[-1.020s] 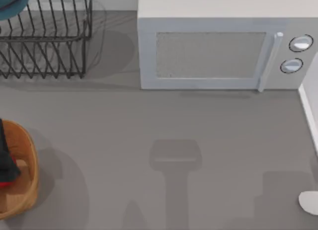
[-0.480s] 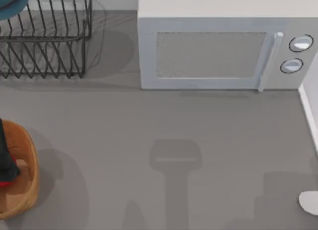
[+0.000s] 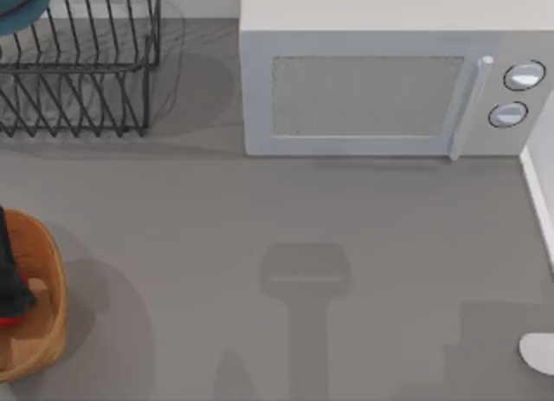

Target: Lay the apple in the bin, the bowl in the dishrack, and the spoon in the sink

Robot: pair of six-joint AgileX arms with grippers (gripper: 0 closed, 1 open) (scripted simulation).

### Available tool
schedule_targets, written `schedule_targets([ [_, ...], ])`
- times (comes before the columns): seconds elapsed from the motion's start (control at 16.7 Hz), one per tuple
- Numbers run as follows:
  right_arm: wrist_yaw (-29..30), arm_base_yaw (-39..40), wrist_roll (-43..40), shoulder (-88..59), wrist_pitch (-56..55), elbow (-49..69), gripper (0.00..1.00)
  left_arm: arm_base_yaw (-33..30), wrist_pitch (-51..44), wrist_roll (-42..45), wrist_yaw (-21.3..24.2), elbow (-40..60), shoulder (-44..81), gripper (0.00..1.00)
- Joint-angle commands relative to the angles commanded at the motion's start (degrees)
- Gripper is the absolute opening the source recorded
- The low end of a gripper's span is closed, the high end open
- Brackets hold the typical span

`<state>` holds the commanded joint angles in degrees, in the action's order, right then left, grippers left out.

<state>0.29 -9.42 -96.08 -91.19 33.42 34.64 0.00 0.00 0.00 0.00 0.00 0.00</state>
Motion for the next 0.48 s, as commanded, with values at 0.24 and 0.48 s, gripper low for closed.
schedule_targets([
  [0.24, 0.00, 0.00, 0.00, 0.00, 0.00, 0.00, 0.00, 0.00, 0.00, 0.00, 0.00, 0.00, 0.00, 1.00],
  [0.48, 0.99, 0.32, 2.46, 4.11, 6.52, 2.52, 0.00, 0.00, 0.00, 0.00, 0.00, 0.00, 0.00, 1.00],
])
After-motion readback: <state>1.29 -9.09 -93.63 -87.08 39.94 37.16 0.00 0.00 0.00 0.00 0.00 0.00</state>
